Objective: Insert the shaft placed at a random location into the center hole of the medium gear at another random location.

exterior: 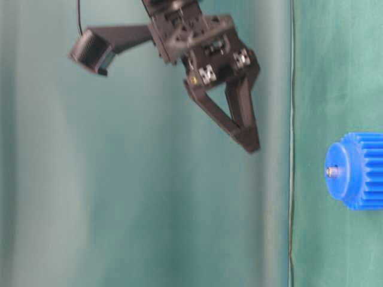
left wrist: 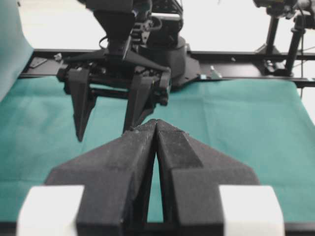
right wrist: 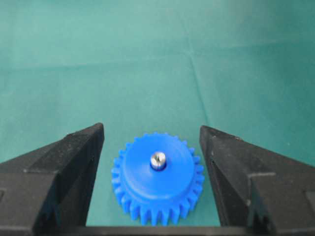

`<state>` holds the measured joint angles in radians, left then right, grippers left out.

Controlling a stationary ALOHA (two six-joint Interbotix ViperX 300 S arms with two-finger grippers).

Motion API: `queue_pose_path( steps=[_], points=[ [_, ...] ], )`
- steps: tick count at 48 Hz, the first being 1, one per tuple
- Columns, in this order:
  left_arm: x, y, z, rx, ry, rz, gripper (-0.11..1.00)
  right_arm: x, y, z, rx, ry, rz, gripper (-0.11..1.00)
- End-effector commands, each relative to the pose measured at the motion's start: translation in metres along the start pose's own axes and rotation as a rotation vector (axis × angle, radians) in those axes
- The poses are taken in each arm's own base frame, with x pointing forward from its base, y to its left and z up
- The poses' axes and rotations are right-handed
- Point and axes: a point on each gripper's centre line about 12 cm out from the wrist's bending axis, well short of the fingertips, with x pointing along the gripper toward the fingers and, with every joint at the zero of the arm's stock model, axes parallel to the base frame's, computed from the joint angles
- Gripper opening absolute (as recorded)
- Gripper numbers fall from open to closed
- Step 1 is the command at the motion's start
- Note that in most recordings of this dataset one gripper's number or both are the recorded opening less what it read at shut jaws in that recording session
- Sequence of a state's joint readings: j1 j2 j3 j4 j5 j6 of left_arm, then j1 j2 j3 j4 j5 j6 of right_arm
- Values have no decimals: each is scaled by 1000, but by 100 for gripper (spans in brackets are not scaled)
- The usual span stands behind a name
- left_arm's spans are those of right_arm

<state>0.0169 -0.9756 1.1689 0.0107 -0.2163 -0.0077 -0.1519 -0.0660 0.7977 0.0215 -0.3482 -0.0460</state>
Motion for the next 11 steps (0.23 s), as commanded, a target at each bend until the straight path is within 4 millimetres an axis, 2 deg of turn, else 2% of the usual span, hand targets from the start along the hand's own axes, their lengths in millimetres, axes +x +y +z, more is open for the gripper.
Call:
queue_pose_path(
  steps=[1,11],
  points=[
    [2,0,8,3,-21,1,0,-15,1,13,2,-46,1,77],
    [2,1,8,3,-21,2,0,-42,0,4,15,-55,-4,77]
  ],
)
